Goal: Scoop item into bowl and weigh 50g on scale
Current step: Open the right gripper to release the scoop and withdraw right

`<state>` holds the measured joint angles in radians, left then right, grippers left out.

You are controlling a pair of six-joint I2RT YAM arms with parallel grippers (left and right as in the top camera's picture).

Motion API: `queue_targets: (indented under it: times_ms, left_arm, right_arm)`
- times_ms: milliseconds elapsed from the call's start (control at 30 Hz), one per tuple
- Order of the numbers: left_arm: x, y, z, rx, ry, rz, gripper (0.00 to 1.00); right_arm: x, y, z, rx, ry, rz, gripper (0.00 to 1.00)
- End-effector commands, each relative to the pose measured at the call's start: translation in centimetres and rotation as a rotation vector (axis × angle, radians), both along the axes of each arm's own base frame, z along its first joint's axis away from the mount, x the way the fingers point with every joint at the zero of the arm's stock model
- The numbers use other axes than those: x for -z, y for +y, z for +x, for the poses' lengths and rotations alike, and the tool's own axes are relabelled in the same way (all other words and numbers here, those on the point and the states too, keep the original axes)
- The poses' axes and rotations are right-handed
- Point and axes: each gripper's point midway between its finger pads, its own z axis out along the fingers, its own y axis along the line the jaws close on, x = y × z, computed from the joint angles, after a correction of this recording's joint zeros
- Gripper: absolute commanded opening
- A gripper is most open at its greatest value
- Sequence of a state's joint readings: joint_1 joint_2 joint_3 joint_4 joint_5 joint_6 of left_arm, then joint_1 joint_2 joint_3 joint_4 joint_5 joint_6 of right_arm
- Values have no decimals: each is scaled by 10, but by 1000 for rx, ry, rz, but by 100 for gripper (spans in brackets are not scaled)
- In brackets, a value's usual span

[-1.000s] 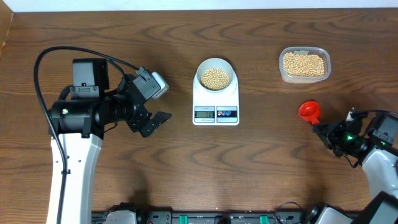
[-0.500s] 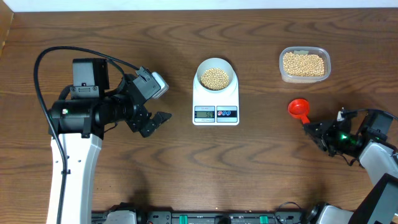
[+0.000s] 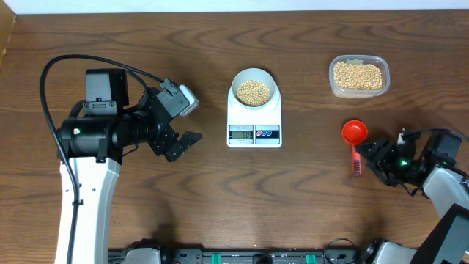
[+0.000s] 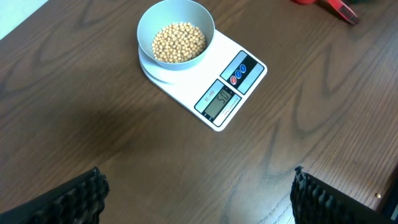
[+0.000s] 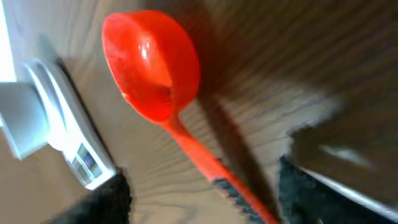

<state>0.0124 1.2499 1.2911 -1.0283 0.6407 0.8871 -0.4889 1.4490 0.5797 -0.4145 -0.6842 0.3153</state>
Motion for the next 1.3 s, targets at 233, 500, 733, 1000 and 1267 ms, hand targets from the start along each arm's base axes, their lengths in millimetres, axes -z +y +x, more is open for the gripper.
queue_targets:
  times_ms: [233, 500, 733, 1000, 1267]
  left_arm:
    - [-2, 2, 3, -10, -1, 2, 96]
    - [-2, 2, 3, -11, 0, 2, 96]
    - [-2, 2, 3, -10, 0, 2, 96]
    - [-2, 2, 3, -10, 0, 2, 96]
    - [-2, 2, 3, -11, 0, 2, 96]
  right_arm:
    - [17, -25, -5, -45, 23, -214, 99]
    - [-4, -29, 5, -117, -99, -310, 99]
    - [-56, -39, 22, -91, -294, -429, 99]
    - [-149, -7, 38, -182, -708, -407, 99]
    - [-198, 14, 20, -178, -849, -357, 99]
